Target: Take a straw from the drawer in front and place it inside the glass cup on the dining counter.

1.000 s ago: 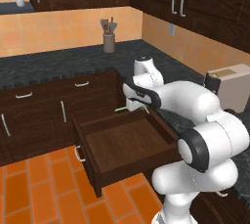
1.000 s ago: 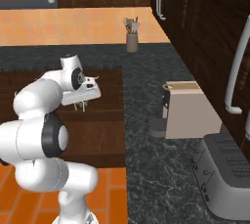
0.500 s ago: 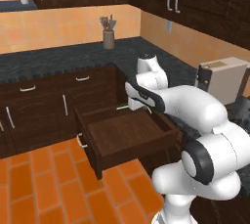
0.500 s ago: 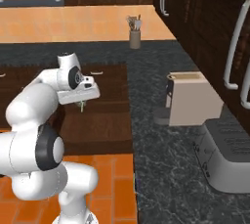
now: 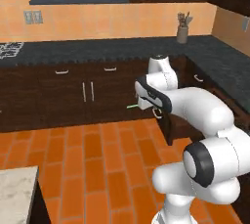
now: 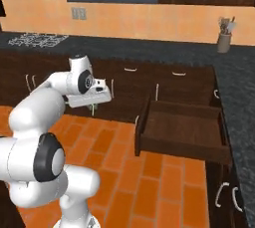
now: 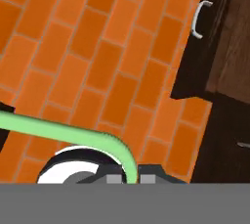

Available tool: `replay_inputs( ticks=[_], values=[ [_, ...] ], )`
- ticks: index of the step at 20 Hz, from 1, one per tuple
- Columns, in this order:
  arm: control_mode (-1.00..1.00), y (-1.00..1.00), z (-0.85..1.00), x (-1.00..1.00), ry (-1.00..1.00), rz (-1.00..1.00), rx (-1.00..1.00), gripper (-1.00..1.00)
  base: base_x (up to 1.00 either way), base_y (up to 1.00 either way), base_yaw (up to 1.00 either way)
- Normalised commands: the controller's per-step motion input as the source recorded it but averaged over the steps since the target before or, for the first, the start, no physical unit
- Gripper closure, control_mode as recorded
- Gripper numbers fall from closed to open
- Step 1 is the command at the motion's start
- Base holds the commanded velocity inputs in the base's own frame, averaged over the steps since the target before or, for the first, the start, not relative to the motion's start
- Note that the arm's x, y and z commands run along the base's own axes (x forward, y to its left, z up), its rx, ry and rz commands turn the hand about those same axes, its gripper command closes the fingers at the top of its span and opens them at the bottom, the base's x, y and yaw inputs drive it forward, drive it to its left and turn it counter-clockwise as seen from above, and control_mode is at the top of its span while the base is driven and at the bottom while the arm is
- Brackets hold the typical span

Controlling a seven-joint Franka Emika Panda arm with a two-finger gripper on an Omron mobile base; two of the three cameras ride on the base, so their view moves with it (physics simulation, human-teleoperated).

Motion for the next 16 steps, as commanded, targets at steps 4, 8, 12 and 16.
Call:
replay_inputs(
  ticks=[4,8,12,16],
  values=[
    [1.00,0.00,0.00,0.00,0.00,0.00,0.00,1.00,0.00,0.88,0.79],
    [1.00,0.00,0.00,0.00,0.00,0.00,0.00,1.00,-0.61,0.56,0.38],
    [1.00,0.00,0.00,0.00,0.00,0.00,0.00,1.00,-1.00,0.02,-0.15],
    [1.00,0.00,0.00,0.00,0.00,0.00,0.00,1.00,-1.00,0.00,-0.27]
  ],
)
